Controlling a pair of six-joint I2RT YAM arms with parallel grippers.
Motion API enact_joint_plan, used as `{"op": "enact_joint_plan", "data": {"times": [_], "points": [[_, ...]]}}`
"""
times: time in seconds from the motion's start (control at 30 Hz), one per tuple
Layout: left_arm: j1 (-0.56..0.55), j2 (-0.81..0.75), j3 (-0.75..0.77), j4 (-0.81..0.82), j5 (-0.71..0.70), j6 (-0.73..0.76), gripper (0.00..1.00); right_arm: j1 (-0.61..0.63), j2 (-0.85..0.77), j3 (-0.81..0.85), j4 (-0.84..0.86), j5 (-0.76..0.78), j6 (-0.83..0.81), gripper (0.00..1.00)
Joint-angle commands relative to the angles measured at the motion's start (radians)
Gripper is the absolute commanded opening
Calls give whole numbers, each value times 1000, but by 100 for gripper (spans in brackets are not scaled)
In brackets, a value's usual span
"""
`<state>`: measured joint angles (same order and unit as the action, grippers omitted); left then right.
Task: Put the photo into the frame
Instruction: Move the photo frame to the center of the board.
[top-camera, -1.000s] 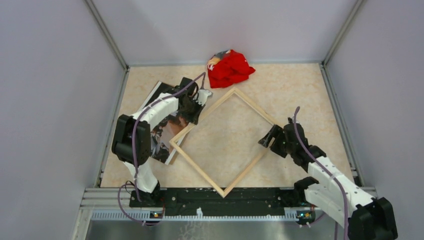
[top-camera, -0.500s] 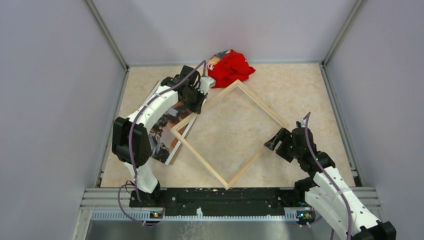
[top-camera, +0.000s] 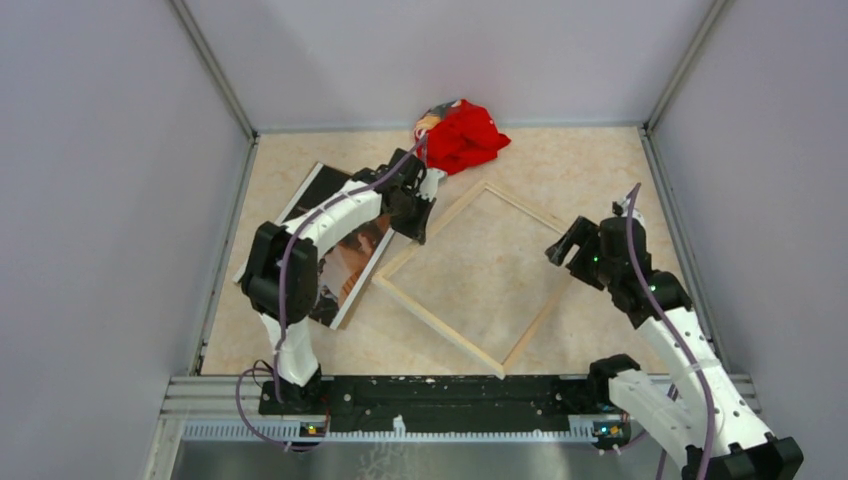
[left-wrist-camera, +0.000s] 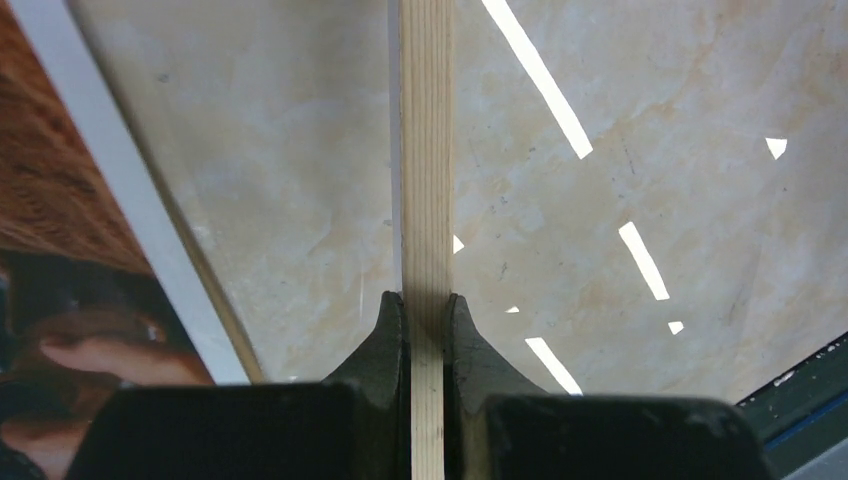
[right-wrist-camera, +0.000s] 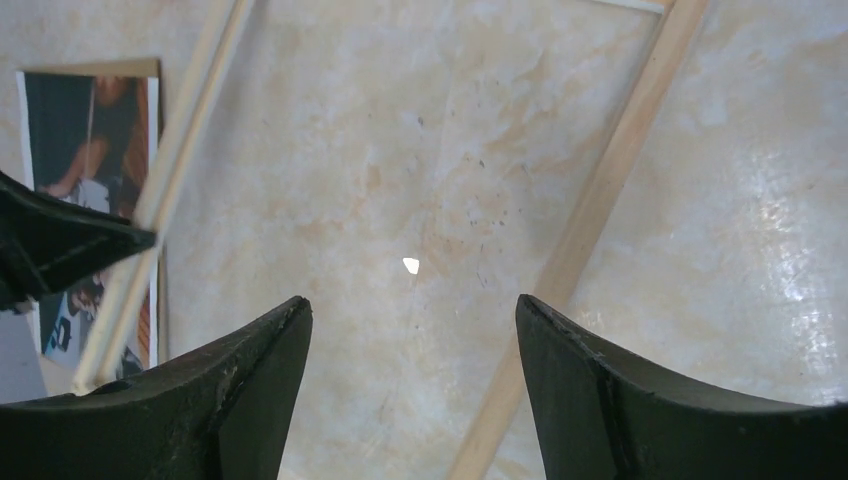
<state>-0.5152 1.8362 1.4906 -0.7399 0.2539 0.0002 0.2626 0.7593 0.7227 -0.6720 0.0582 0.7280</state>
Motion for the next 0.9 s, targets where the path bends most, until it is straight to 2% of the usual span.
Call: {"op": "enact_joint_plan", "data": {"times": [0.0, 0.17, 0.3, 0.43, 0.57, 0.67, 0.87], "points": [[-51, 27, -17, 151, -9, -134, 0, -16, 22, 93, -60, 85, -63, 75], [-99, 49, -60, 242, -26, -186, 0, -15, 97, 28, 110, -47, 4, 74], [-134, 46, -113, 303, -29, -245, 0, 37, 303, 12, 299, -92, 69, 73], [-147, 54, -144, 348, 19, -322, 0, 166, 643, 176, 382, -63, 66, 73], [-148, 43, -174, 398, 66, -373, 0, 203, 872, 368, 386, -29, 50, 71], [-148, 38, -184, 406, 74, -384, 0, 207, 960, 427, 403, -35, 49, 70], [-148, 43, -221, 435, 111, -403, 0, 220, 1038, 466, 460, -55, 83, 69]]}}
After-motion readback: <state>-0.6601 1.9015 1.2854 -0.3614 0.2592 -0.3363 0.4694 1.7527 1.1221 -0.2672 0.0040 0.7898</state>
